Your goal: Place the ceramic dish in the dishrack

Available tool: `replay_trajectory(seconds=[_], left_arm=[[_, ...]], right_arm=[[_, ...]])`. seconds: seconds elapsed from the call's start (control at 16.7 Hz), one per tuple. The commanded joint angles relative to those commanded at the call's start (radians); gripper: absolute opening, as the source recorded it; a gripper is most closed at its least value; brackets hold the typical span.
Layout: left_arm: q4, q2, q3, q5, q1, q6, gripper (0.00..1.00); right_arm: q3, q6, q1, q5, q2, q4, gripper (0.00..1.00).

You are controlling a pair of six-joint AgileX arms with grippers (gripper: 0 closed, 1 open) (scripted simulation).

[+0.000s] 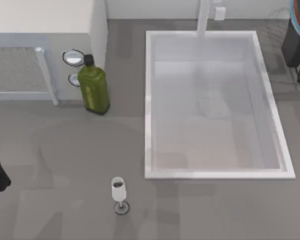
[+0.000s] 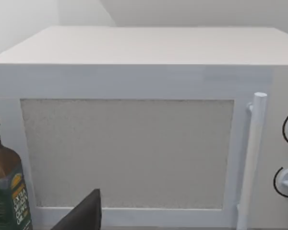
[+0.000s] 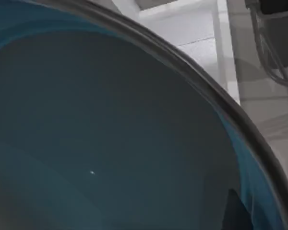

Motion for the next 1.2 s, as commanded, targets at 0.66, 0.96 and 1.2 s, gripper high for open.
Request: replay_trajectory(seconds=[0.66, 0.96, 1.2], left_arm=[[0.0, 0.0, 0.0, 0.0, 0.0, 0.0, 1.0], [0.0, 0.0, 0.0, 0.0, 0.0, 0.0, 1.0], [0.0, 0.0, 0.0, 0.0, 0.0, 0.0, 1.0]], right_arm=[[-0.237, -0.245, -0.559, -0.309, -0.314, 0.697, 0.0], [-0.235, -0.245, -0.56, -0.309, -0.313, 0.699, 0.0], [-0.238, -0.245, -0.539, -0.285, -0.245, 0.767, 0.0]])
